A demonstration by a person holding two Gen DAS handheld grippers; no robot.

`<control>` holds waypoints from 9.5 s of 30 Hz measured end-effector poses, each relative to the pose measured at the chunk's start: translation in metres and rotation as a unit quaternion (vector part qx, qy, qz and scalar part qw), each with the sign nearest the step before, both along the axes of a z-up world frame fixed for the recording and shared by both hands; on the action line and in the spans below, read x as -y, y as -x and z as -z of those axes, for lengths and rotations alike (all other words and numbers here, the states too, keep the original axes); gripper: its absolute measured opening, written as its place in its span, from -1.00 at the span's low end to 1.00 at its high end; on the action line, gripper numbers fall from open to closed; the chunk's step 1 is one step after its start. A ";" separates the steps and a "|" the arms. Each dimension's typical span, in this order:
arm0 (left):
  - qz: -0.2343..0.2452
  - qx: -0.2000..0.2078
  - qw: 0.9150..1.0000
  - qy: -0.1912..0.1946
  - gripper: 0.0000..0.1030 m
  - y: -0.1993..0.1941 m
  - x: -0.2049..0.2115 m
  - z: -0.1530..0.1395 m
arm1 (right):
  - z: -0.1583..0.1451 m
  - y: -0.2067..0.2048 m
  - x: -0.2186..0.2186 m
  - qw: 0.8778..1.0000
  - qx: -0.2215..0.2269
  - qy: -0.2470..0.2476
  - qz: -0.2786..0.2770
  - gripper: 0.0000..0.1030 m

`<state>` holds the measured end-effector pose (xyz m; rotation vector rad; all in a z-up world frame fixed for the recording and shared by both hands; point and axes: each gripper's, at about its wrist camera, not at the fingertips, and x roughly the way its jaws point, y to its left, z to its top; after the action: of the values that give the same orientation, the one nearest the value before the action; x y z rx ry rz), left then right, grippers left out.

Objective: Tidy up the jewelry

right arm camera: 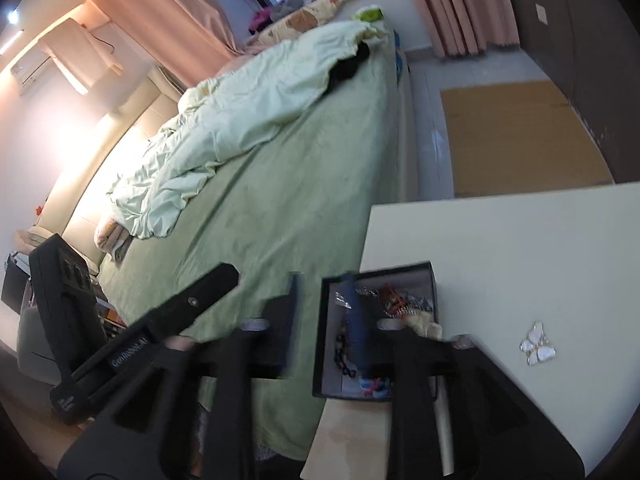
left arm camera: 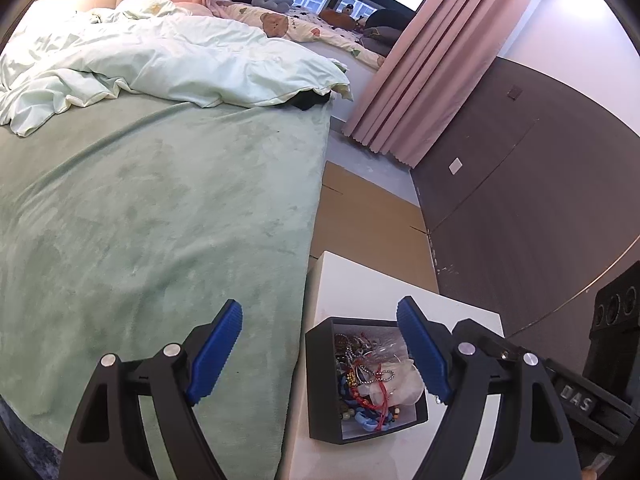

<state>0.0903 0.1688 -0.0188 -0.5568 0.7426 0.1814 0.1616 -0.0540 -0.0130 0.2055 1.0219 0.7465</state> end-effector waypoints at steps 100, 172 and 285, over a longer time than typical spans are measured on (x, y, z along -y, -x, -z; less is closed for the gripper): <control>0.054 -0.047 0.995 -0.065 0.84 -0.037 0.050 0.029 | 0.030 -0.012 0.075 0.999 -0.004 0.051 0.000 -0.44; 0.097 0.080 0.981 -0.147 0.84 0.083 0.136 -0.038 | -0.019 0.115 0.205 0.979 0.135 0.046 0.144 0.85; -0.052 0.047 0.990 -0.126 0.84 0.048 0.033 -0.036 | 0.043 0.064 0.029 0.996 0.066 0.065 0.001 0.34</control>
<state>0.0418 0.1359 0.0172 -0.3612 0.5894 0.3381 0.0976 -0.0831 -0.0565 0.0445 0.9396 0.6805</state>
